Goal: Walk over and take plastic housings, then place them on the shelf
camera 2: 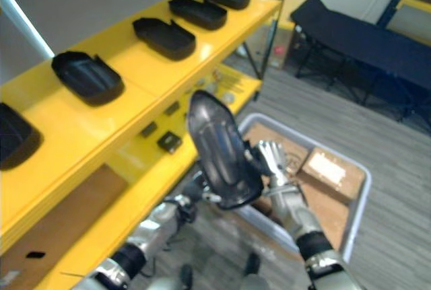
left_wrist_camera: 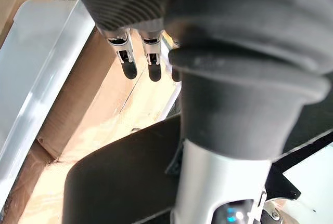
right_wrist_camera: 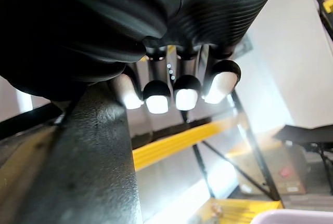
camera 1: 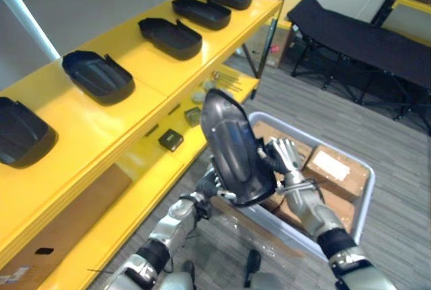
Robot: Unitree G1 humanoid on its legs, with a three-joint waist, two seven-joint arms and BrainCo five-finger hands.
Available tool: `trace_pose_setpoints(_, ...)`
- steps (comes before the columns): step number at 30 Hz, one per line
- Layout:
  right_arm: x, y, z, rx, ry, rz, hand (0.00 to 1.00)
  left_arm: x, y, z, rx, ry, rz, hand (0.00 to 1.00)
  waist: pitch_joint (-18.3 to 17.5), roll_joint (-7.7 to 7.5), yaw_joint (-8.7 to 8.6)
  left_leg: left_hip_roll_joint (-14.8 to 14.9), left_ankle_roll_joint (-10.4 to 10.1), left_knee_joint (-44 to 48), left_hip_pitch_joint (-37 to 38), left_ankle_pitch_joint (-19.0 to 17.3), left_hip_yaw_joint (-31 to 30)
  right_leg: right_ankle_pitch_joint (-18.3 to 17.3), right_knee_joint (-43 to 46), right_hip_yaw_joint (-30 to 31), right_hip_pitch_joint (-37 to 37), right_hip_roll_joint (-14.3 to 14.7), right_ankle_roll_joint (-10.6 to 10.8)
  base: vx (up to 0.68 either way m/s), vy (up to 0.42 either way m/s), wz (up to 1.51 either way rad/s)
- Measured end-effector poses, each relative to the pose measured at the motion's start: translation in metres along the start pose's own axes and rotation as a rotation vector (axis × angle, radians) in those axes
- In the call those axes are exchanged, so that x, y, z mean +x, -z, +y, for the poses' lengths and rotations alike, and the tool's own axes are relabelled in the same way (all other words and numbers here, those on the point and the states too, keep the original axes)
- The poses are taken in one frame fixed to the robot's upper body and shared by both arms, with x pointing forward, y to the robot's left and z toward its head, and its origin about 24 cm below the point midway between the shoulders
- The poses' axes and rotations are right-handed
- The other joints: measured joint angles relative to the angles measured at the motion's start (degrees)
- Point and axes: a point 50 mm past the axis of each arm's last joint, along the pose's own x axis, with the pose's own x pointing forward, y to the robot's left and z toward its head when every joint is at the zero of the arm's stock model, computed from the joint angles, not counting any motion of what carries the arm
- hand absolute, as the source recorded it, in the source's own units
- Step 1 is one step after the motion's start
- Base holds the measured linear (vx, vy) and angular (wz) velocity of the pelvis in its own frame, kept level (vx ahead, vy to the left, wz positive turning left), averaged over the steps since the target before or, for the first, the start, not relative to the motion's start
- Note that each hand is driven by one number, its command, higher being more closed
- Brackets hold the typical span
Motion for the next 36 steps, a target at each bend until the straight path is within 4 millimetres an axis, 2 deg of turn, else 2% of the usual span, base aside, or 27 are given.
trace_pose_setpoints(9,-0.001,0.001,0.001,-0.023,-0.004,-0.001,1.00,0.000,0.000,-0.002,-0.030,0.029,-0.001,0.00,0.03,-0.53,0.07,0.04,0.00,0.13,-0.05,0.00,0.00,-0.03,0.00,0.02,0.09,0.02,0.05,-0.02,0.003,0.00)
trace_pose_setpoints(18,-0.006,0.006,0.006,-0.057,-0.014,0.007,1.00,0.000,0.006,-0.009,-0.217,0.129,0.054,0.00,-0.03,-0.61,0.10,0.04,0.00,-0.04,0.00,0.00,0.11,-0.06,0.01,0.00,0.09,0.00,0.11,0.00,0.000,0.00)
trace_pose_setpoints(24,-0.007,0.003,0.007,-0.065,-0.009,-0.026,1.00,0.005,0.001,-0.015,-0.300,0.163,0.054,0.00,-0.08,-0.68,0.09,0.05,0.00,0.07,0.01,0.00,0.10,-0.06,0.01,-0.02,0.23,0.00,0.11,0.00,0.000,0.00)
trace_pose_setpoints(36,-0.010,0.004,0.007,-0.069,0.016,-0.021,1.00,0.005,0.001,-0.016,-0.308,0.179,0.053,0.00,-0.10,-0.72,0.07,0.11,-0.06,-0.58,0.18,0.02,0.04,-0.28,0.01,-0.19,0.72,0.09,0.17,0.00,0.000,0.00)
